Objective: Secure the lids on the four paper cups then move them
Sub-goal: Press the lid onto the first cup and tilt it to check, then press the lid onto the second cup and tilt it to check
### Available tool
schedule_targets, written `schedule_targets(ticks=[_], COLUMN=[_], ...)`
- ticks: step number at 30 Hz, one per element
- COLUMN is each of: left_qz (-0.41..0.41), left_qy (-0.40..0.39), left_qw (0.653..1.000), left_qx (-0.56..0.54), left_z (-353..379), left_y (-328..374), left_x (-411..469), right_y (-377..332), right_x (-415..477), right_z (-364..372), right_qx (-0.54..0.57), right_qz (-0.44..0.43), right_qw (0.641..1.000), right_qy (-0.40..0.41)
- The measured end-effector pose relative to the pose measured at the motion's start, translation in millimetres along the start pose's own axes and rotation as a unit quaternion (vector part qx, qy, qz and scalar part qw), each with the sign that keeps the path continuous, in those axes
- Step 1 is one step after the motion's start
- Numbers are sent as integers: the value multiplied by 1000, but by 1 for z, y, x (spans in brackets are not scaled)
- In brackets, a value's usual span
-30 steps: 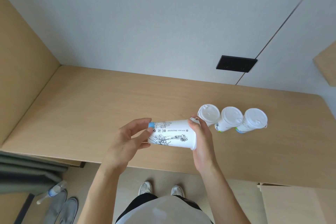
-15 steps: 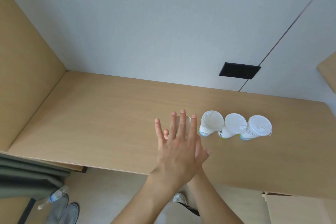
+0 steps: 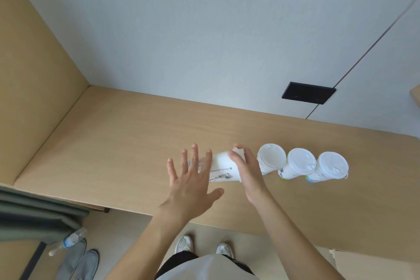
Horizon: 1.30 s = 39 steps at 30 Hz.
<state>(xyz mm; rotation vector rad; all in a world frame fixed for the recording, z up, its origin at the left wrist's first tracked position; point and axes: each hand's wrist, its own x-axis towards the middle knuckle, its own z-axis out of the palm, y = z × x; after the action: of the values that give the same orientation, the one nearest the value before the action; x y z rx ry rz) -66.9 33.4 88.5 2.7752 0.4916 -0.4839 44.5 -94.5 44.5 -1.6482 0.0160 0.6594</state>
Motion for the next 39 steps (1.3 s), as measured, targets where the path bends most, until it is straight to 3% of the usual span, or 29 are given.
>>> schedule_targets(ticks=[3, 6, 8, 15, 30, 39], left_qz=[-12, -47, -60, -88, -81, -63], left_qy=[-20, -27, -41, -119, -152, -94], left_qw=[1000, 998, 997, 988, 985, 993], left_qx=[4, 28, 36, 48, 32, 38], left_z=[15, 26, 32, 53, 78, 61], left_y=[-7, -20, -30, -59, -87, -100], left_x=[24, 47, 61, 97, 100, 80], right_y=[-11, -4, 0, 14, 42, 38], right_x=[8, 21, 32, 64, 69, 60], right_z=[20, 42, 54, 91, 117, 119], right_qx=[-171, -323, -388, -490, -581, -592], right_qz=[-125, -249, -271, -225, -193, -193], right_qw=[977, 912, 879, 841, 789, 779], right_qy=[12, 41, 55, 49, 46, 77])
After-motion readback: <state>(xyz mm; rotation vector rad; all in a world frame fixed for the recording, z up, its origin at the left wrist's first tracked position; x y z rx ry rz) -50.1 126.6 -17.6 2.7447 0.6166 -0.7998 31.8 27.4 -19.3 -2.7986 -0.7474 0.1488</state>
